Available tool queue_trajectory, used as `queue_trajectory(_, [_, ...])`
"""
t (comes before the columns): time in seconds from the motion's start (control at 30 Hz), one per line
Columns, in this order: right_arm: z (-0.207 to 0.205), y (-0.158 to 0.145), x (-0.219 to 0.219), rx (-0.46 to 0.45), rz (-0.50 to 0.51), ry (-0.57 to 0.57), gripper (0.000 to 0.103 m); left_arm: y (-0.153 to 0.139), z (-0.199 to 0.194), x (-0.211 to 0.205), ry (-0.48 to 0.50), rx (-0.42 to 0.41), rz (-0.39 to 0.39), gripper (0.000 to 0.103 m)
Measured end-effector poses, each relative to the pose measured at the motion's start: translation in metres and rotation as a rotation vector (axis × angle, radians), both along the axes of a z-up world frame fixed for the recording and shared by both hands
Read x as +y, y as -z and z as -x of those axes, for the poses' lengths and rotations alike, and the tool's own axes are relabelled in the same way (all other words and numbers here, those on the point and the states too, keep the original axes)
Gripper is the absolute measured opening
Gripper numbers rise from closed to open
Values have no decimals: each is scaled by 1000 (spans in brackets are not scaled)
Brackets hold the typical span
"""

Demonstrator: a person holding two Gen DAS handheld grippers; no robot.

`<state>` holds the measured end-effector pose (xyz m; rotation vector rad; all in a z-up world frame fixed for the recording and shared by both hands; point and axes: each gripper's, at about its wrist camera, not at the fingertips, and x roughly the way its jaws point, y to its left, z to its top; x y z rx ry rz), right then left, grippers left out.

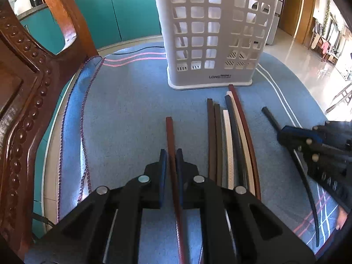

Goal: Organize utensils
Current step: 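Close the left tool on a brown chopstick while the right tool holds the black one, then carry both chopsticks up over the white holder and release them inside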

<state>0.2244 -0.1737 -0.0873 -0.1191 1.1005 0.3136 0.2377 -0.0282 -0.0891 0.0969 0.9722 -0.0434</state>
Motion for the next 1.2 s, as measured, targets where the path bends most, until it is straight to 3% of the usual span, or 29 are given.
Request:
queue_trajectory(0.2, [-2,-3,-10,-3,-27,27,8,-7,10,-2,22,-10,9,10])
queue_trajectory(0.4, [-2,-1,-6,1,-7,23,24,-2,7,-3,29,2,-1,10])
queue_trajectory(0.57, [0,2,4,-14,27,6,26,5,4,-3,25,19,-12,22])
queue_trajectory(0.93, [5,5,12,-47,66,-17,29,7,4,-4,23,9,-23,22])
queue_trajectory(1.03, [6,5,13,-51,72,-23,27,7,4,-5,35,10,-12,16])
queue_trajectory(1.07, [6,5,13,-47,66,-26,24,7,4,-6,42,11,-9,9])
queue_trajectory(1.13, [6,4,14,-34,43,-38,8,7,3,-8,44,10,-6,7])
queue_trajectory(1.2, [8,3,16,-27,25,-50,7,5,4,-8,43,0,6,7])
